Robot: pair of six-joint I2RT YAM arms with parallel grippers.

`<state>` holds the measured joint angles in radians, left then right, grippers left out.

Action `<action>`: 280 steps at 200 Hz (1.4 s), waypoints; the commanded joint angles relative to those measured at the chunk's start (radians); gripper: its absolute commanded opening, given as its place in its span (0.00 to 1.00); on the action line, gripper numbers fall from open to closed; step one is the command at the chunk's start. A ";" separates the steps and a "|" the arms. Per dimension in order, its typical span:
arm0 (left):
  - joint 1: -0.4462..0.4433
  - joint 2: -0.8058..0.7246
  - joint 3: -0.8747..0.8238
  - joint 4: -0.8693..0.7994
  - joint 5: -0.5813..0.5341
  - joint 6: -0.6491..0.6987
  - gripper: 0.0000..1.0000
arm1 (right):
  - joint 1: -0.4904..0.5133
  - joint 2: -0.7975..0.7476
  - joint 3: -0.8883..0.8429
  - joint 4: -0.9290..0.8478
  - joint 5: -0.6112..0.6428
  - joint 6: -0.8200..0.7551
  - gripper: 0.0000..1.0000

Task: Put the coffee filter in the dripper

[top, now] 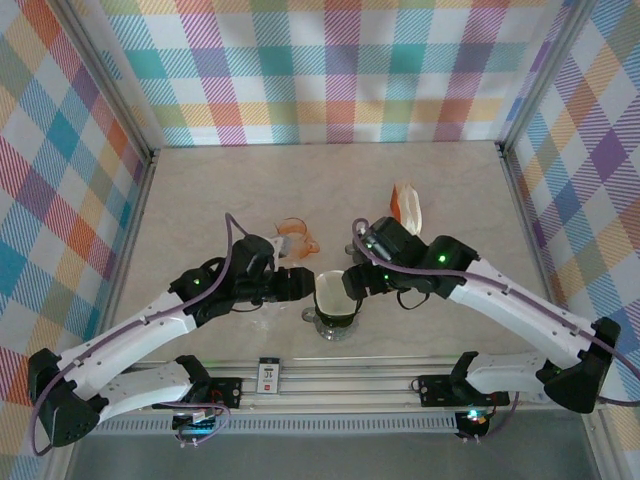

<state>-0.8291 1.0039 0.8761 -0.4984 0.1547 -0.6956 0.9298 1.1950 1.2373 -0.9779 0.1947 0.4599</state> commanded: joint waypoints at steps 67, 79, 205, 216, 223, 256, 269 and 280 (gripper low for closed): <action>-0.010 0.013 -0.003 0.092 0.084 -0.013 0.76 | 0.005 0.041 -0.037 0.053 -0.090 0.013 0.87; -0.011 0.022 -0.007 0.093 0.089 -0.011 0.76 | 0.004 0.065 -0.041 0.062 -0.100 0.008 0.87; -0.010 0.068 -0.042 0.082 0.067 -0.017 0.58 | 0.023 0.273 -0.028 0.051 -0.075 -0.043 0.87; -0.010 0.069 -0.042 0.083 0.066 -0.019 0.58 | 0.026 0.281 -0.035 0.058 -0.072 -0.043 0.87; -0.010 0.069 -0.042 0.083 0.067 -0.018 0.58 | 0.026 0.285 -0.040 0.064 -0.068 -0.041 0.87; -0.010 0.070 -0.047 0.102 0.072 -0.025 0.60 | 0.027 0.306 -0.060 0.083 -0.060 -0.043 0.87; -0.010 0.074 -0.051 0.114 0.075 -0.028 0.60 | 0.027 0.316 -0.065 0.088 -0.060 -0.041 0.87; -0.010 0.080 -0.052 0.118 0.077 -0.030 0.60 | 0.027 0.322 -0.066 0.091 -0.059 -0.040 0.87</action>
<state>-0.8291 1.0725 0.8391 -0.4160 0.2237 -0.7147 0.9497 1.4990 1.1889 -0.9043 0.1230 0.4297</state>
